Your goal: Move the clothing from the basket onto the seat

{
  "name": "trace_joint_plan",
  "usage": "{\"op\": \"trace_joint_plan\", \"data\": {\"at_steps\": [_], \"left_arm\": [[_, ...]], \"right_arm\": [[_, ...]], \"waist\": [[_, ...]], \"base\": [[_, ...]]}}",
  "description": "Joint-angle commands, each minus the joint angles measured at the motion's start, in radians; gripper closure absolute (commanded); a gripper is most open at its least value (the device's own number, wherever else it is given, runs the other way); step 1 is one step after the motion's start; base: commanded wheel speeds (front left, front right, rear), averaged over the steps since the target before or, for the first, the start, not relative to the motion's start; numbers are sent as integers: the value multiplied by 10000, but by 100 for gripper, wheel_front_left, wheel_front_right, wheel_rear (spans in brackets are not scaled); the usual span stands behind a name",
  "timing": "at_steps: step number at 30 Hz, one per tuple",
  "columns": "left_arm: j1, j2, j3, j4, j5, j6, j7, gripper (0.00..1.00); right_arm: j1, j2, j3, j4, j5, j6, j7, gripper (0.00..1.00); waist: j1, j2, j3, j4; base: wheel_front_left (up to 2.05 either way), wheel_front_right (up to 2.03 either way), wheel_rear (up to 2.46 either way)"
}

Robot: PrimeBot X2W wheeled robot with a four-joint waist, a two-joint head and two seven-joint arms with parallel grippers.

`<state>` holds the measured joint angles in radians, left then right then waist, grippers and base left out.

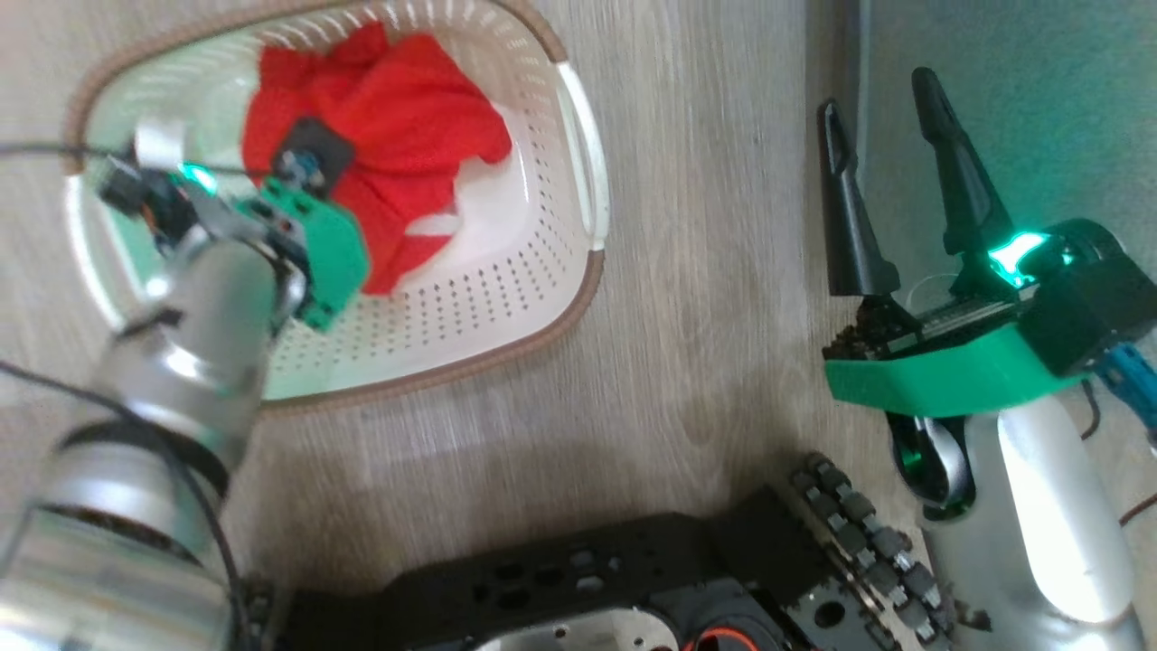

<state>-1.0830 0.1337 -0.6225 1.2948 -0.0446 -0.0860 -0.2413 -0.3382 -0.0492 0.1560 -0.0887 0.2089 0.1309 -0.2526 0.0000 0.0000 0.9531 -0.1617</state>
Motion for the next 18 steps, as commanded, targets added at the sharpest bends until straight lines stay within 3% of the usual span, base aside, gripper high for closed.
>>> {"op": "trace_joint_plan", "data": {"at_steps": [1,6,11,14,18], "left_arm": [[701,65,321,-129,-267,-52,-171,100],[1368,-47,514,-949,-584,-37,-198,100],[2761,21,700,-2875,-607,550,-202,100],[3011,324,989,-3508,-834,240,-202,100],[3593,339,1354,-4329,-1025,179,-203,100]], "right_arm": [[341,-10,158,-87,-92,-2,-91,0],[239,-10,159,412,-81,-2,-91,0],[127,-10,300,996,3,-2,-91,0],[256,-10,287,1344,74,-2,-91,0],[430,-10,285,1691,137,-2,-91,0]], "waist": [[0,0,-784,356],[0,0,-1768,665],[0,0,-2968,909],[0,0,-3841,1069],[0,0,-4783,1253]], "base": [[0,0,0],[0,0,0],[0,0,0],[0,0,0],[0,0,0]]}}
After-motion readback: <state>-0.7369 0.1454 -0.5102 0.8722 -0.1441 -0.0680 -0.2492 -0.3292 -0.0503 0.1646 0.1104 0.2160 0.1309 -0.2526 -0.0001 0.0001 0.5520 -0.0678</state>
